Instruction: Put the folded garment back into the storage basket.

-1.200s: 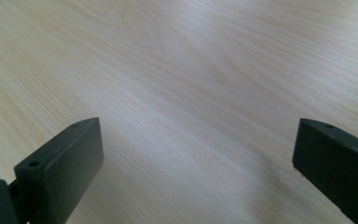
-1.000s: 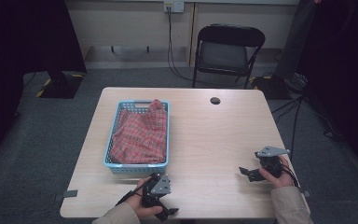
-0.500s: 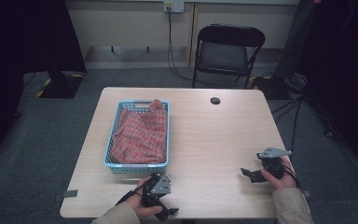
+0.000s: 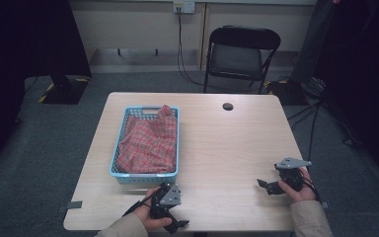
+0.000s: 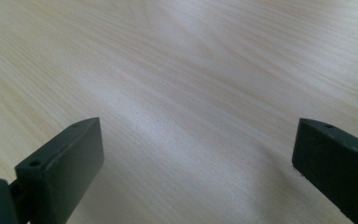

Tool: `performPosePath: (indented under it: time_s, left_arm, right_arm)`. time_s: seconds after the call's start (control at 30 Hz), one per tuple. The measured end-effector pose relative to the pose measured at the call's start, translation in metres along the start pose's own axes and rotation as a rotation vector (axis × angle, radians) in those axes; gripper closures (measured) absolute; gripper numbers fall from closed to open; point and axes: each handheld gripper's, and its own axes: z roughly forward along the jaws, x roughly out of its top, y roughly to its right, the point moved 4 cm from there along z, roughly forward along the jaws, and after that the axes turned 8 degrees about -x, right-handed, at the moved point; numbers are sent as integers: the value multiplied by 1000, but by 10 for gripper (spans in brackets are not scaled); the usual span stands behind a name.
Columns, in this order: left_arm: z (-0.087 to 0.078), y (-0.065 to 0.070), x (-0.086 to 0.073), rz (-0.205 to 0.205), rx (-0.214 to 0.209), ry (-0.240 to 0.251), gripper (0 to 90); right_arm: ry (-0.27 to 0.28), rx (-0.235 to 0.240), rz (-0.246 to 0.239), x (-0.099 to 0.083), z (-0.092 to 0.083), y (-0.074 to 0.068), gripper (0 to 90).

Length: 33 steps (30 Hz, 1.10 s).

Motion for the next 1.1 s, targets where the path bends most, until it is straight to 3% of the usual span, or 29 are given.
performPosePath:
  time_s: [0.57,0.93,1.1]
  left_arm:
    - [0,-1,0,7,-7,-1,0]
    - [0,-1,0,12,-10,-2,0]
    - [0,-1,0,13,-10,-2,0]
  right_arm:
    - [-41,-15,-14,-8,1,0,12]
    - [-47,-5,14,-10,2,1,0]
    - [-52,-30,35,-9,4,1,0]
